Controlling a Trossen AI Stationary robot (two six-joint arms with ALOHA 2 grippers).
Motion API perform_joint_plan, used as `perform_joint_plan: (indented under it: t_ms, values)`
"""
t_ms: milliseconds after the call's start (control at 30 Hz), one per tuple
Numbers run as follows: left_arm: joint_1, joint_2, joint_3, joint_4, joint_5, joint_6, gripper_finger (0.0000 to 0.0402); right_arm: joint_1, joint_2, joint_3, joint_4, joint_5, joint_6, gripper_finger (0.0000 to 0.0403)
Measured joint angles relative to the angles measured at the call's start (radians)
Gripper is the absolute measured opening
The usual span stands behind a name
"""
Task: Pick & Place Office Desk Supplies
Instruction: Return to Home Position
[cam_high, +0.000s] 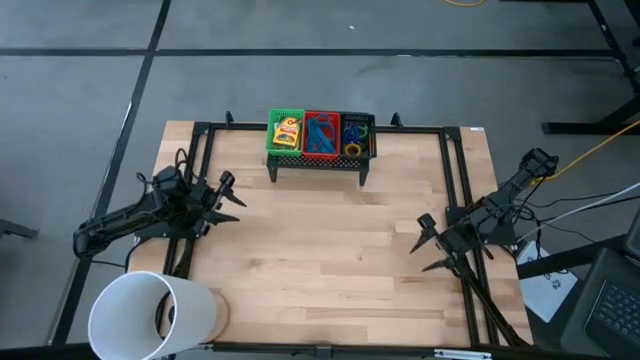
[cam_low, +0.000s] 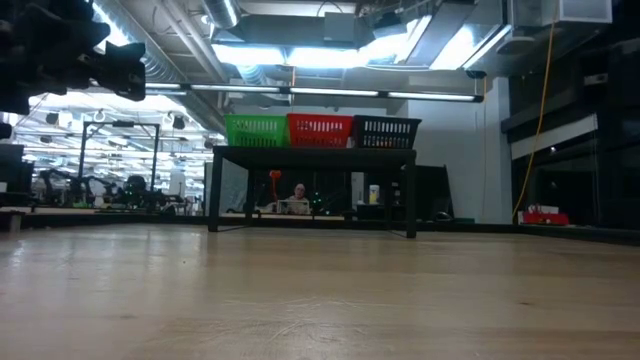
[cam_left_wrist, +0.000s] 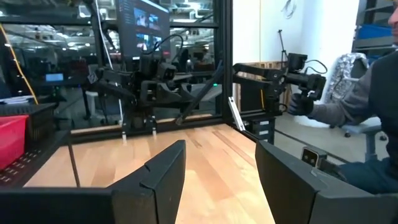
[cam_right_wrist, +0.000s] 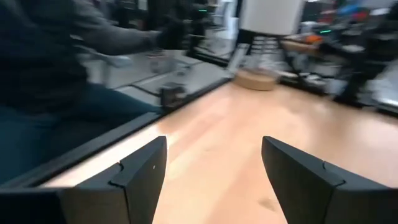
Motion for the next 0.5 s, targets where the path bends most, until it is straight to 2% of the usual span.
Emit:
perform_joint_plan:
  t_ms: [100,167,500]
  values:
    - [0.000,0.007,0.000,0.000,0.000,-0.011,0.0193,0.000,0.000,0.000,0.000,0.106,-0.012,0.0262]
    - [0.000,0.009,0.000,0.000,0.000,-0.033,0.0191,0.000,0.000,0.000,0.000,0.141,-0.011,0.0262]
    - [0.000,0.010,0.000,0.000,0.000,-0.061,0.0192,0.000,0.000,0.000,0.003,0.144,-0.011,0.0262]
